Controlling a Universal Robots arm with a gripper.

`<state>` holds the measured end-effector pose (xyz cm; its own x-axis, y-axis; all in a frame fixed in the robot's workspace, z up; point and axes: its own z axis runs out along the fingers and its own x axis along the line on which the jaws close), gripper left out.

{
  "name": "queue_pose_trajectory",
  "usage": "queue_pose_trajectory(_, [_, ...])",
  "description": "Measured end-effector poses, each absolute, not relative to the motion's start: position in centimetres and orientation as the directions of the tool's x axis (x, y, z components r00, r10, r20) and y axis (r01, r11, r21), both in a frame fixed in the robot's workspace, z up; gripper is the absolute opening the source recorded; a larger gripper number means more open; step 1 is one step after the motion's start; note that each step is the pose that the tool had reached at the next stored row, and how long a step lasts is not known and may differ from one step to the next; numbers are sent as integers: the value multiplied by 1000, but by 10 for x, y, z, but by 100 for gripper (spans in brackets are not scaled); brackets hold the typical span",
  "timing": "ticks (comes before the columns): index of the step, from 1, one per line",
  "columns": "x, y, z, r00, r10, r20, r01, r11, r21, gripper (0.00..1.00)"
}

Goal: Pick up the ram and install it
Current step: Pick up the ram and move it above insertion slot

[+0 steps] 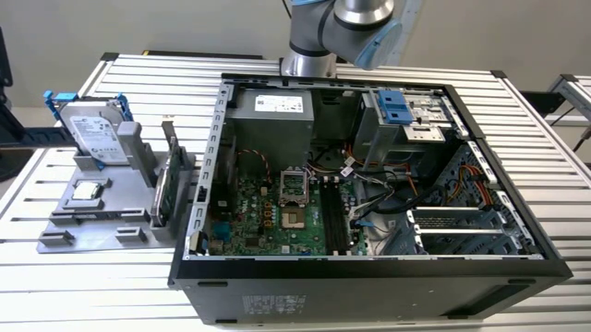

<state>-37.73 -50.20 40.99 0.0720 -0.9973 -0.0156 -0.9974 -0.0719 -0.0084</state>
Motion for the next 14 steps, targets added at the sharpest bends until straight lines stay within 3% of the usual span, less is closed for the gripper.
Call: queue_pose_trajectory(14, [-373, -502, 410, 72, -997, -15, -997, -72, -8, 0])
